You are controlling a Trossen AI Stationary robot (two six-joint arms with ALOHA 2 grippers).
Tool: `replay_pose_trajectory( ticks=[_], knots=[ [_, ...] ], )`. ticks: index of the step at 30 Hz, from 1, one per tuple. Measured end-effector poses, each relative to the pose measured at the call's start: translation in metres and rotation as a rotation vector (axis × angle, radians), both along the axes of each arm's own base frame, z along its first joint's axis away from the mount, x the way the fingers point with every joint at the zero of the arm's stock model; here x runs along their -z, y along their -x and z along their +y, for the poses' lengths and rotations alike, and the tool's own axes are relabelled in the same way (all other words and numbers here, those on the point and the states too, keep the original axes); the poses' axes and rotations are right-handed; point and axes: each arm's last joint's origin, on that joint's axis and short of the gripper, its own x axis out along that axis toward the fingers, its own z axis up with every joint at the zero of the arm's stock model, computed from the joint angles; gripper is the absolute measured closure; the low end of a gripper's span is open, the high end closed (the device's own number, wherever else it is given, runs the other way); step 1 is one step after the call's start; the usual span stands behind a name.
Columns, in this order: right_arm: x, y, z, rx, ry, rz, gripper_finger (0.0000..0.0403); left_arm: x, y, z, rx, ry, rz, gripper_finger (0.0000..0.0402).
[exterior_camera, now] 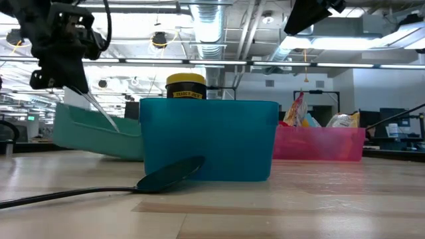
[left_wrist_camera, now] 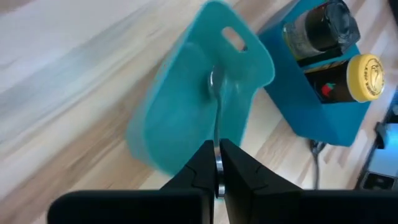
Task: Pick & Place Food Item
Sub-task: Put the silver spoon into the green bin
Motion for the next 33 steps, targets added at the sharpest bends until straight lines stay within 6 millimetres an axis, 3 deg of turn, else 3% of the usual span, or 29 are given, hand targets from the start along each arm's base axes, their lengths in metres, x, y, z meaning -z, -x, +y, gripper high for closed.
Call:
replay_pose_trajectory(
  ticks=[4, 14, 19, 33],
  knots=[
    [0.000, 0.000, 0.000, 0.000, 0.000, 0.000, 0.0281, 0.008, 0.001, 0.002, 0.006, 0.034, 0.017, 0.0396],
    [0.000, 0.000, 0.000, 0.001, 0.000, 0.000, 0.0281, 0.007, 0.003, 0.005, 0.006, 0.006, -0.004, 0.0394],
    [0.000, 0.000, 0.000, 0.000, -0.001, -0.003, 0.0280, 0.007, 0.002, 0.016, 0.023, -0.051, -0.015, 0.0395],
    [0.000, -0.001, 0.000, -0.003, -0.009, -0.003, 0.0280, 0.009, 0.004, 0.048, 0.101, 0.013, -0.043, 0.0395]
  ],
)
